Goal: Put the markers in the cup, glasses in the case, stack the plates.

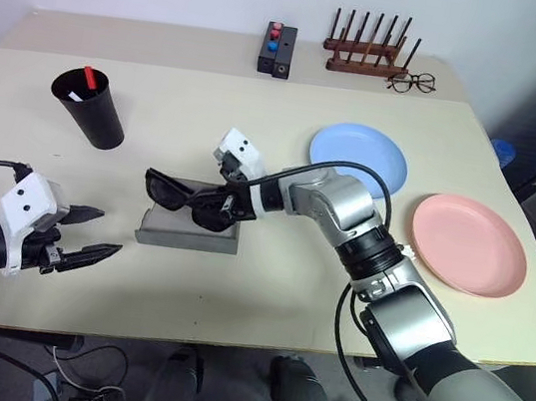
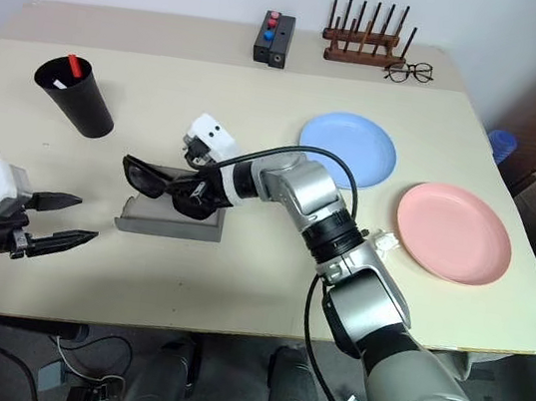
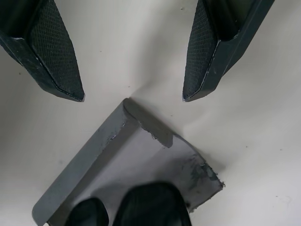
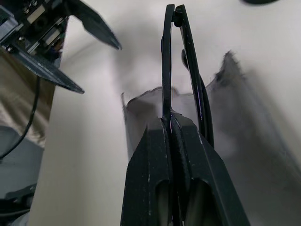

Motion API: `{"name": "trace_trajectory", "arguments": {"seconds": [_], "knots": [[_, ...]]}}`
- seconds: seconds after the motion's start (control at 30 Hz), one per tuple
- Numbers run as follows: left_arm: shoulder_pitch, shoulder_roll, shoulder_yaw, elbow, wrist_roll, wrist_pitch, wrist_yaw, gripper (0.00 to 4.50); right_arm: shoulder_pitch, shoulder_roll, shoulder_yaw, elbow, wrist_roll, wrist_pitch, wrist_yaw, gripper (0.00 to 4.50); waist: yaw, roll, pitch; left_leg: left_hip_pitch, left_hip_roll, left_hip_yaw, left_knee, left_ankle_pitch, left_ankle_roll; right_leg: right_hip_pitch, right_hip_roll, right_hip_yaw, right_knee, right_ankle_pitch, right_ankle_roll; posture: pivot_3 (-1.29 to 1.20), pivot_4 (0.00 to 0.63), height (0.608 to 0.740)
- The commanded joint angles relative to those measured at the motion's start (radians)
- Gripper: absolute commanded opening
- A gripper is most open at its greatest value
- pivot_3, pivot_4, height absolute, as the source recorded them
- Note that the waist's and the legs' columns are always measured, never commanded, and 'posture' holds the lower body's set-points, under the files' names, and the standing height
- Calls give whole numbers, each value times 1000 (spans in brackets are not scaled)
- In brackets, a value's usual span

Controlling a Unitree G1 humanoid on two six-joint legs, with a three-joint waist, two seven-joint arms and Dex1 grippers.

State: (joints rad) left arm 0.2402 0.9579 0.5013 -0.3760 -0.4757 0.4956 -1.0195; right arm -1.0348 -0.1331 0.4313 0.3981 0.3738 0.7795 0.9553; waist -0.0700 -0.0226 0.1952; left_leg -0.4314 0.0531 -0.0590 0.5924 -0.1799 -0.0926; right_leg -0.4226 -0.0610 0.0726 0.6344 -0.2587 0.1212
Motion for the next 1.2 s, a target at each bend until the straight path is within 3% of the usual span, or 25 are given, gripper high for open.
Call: {"name": "trace_trajectory", "arguments": {"seconds": [0.03, 0.37, 0.47, 0.6, 0.83, 0.93, 1.1, 1.2], "knots": [[-6, -2, 19, -16, -5, -13, 0, 3418, -4, 8, 10, -14, -22, -3, 42, 34, 0, 0, 0, 0, 0, 0, 0, 0, 0, 0, 0, 0, 0, 0, 0, 0, 150, 738], [-32, -5, -15, 27, 9, -51, -15, 3418, 35, -28, 24, -64, -48, 31, 114, 34, 0, 0, 0, 0, 0, 0, 0, 0, 0, 0, 0, 0, 1, 0, 0, 0, 150, 738], [-42, -10, -19, 38, 7, -58, -17, 3418, 32, -17, -2, -57, -61, 11, 95, 1040, 0, 0, 0, 0, 0, 0, 0, 0, 0, 0, 0, 0, 1, 0, 0, 0, 150, 738], [-56, -19, -21, 52, 4, -69, -17, 3418, 5, -9, -47, -47, -91, -74, 50, 2991, 0, 0, 0, 0, 0, 0, 0, 0, 0, -1, 0, 0, 1, 0, 0, 0, 150, 738], [-148, -58, -15, 81, -53, -18, 23, 3418, 29, -60, -134, -183, -76, -114, 27, 2991, 4, 0, 0, 0, 0, 0, 0, 0, 0, 0, 0, 0, 1, 0, 1, 0, 150, 738], [-257, -79, -20, 126, -111, 62, 74, 2546, 102, -121, -167, -316, -65, -113, 20, 3070, 12, -1, 0, 0, 0, 0, 1, 0, 0, 0, 0, 0, 2, 2, 4, 0, 150, 738], [-475, -119, -129, 192, -85, 87, 160, 84, 269, -253, -207, -542, -52, -161, 39, 3070, 26, -1, -1, 0, 0, -1, 3, 0, 0, 1, 0, 0, 4, 2, 5, 0, 150, 738], [-605, -142, -245, 261, -31, 98, 186, 33, 353, -318, -241, -651, -26, -152, 41, 3070, 29, -1, -1, 0, 0, -1, 5, 0, 0, 1, 1, 0, 6, 1, 5, 0, 150, 738]]}}
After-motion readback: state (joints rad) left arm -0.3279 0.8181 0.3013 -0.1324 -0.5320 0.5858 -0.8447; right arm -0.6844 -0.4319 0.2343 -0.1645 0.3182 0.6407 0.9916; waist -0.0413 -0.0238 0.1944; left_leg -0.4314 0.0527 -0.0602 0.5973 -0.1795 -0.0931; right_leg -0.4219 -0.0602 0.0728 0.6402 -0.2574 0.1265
